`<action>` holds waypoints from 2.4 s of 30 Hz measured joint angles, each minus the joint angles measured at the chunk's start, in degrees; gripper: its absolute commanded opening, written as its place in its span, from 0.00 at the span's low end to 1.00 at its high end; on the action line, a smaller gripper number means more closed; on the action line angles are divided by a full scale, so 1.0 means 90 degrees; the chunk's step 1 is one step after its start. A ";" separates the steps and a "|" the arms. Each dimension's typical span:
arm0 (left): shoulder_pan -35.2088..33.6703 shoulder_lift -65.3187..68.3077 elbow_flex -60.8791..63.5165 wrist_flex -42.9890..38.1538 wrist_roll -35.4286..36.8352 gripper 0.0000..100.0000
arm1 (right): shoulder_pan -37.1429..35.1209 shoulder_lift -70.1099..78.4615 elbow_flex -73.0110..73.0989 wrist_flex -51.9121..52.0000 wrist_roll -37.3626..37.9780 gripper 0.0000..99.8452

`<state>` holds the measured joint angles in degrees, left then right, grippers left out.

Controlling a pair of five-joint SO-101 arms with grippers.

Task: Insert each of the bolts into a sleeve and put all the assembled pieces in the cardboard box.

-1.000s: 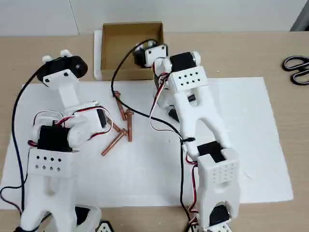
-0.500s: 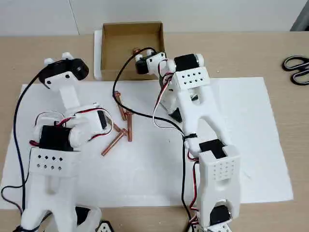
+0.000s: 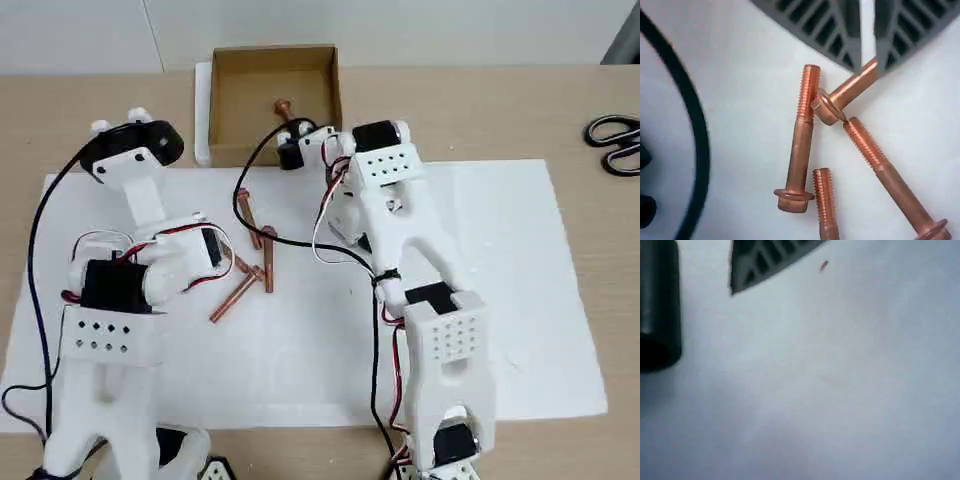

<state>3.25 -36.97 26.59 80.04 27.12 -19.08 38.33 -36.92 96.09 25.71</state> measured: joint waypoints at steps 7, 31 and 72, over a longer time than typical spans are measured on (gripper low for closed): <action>0.0000 0.0000 0.0000 0.0000 0.0000 0.01 | 0.0000 0.0254 0.0000 -0.0020 0.0000 0.16; 0.0000 0.0000 0.0000 0.0000 0.0000 0.01 | 0.0078 0.0840 -0.0088 -0.0137 0.0010 0.07; 0.0000 0.0049 -0.0205 0.0547 0.0654 0.01 | 0.0332 -0.3370 0.0957 0.0293 -0.1797 0.00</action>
<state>3.25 -36.53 24.75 84.97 33.01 -16.09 8.00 -28.31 98.73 9.54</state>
